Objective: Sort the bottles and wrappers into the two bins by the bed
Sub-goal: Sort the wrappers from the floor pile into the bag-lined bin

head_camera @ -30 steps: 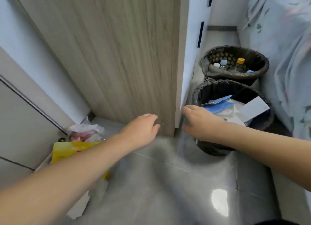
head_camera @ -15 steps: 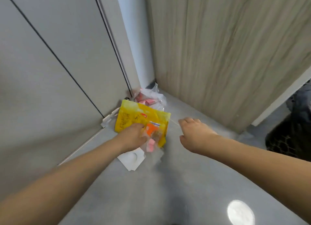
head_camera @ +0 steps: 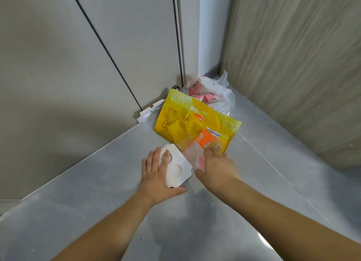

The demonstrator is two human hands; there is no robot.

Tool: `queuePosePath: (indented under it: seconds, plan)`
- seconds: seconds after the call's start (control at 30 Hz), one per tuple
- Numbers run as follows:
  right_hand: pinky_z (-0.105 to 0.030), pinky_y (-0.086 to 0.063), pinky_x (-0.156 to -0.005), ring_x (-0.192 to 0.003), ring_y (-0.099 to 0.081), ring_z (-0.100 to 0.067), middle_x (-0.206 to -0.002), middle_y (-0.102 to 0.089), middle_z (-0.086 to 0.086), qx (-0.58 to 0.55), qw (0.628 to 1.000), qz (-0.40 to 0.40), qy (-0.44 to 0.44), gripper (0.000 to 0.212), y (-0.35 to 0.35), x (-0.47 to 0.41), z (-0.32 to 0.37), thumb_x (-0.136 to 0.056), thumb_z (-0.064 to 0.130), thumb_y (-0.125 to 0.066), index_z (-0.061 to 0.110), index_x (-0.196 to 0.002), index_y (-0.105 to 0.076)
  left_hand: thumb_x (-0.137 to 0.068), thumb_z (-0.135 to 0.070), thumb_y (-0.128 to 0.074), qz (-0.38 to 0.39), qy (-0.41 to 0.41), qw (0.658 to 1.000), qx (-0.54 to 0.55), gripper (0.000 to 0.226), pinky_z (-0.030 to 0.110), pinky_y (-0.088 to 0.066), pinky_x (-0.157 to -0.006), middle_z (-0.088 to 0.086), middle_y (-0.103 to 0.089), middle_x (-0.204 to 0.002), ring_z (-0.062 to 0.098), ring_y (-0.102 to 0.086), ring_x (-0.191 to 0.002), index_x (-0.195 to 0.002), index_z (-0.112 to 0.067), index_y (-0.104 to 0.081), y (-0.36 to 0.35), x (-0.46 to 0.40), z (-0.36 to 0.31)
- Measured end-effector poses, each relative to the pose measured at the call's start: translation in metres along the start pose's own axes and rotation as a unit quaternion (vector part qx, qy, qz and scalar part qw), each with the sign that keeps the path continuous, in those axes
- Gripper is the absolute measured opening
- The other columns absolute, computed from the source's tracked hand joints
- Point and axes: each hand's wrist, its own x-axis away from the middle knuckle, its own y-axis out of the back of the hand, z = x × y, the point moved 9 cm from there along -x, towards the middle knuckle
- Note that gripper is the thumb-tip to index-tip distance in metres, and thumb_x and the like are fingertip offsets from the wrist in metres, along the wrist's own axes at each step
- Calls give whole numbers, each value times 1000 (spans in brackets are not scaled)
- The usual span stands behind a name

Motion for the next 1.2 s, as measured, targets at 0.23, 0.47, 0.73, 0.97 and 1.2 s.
queuePosePath:
  seconds: [0.23, 0.47, 0.73, 0.97, 1.2]
  plan:
    - [-38, -38, -104, -134, -37, -32, -142, -44, -12, 93, 994, -34, 45, 38, -8, -29, 6, -97, 22, -49, 14, -133, -42, -65, -87, -45, -66, -32, 997, 1, 113, 53, -14, -119, 13, -7, -162, 32, -5, -150, -153, -20, -20, -1, 0, 0]
    - [-32, -51, -77, -100, -63, -25, -114, -64, -2, 9, 998, -43, 49, 21, 15, -43, -4, -97, 19, -46, 20, -113, -60, -70, -80, -52, -84, -45, 995, 26, 104, 56, -18, -116, 18, -19, -159, 37, -16, -147, -148, -13, -35, 0, 1, 0]
    - [-35, -49, -79, -97, -61, -32, -107, -65, -7, -73, 995, -50, 39, 27, 55, -38, -7, -98, 22, -47, 30, -110, -70, -71, -76, -55, -85, -52, 994, 36, 99, 57, -17, -116, 21, -21, -158, 39, -17, -146, -144, -11, -40, 4, 0, 0]
    - [-37, -48, -88, -106, -56, -30, -116, -58, -7, -64, 994, -52, 69, 38, 62, -36, -5, -97, 19, -44, 29, -130, -60, -70, -73, -57, -108, -56, 991, 48, 97, 57, -20, -115, 19, -23, -157, 38, -19, -146, -144, -12, -42, 5, 2, 1]
    - [-34, -47, -90, -115, -53, -26, -125, -57, -1, -64, 989, -108, 82, 38, 90, -13, -17, -98, 17, -41, 27, -129, -60, -70, -74, -56, -111, -32, 991, 69, 91, 53, -19, -117, 12, -24, -157, 33, -18, -147, -140, -20, -42, 11, 5, 1]
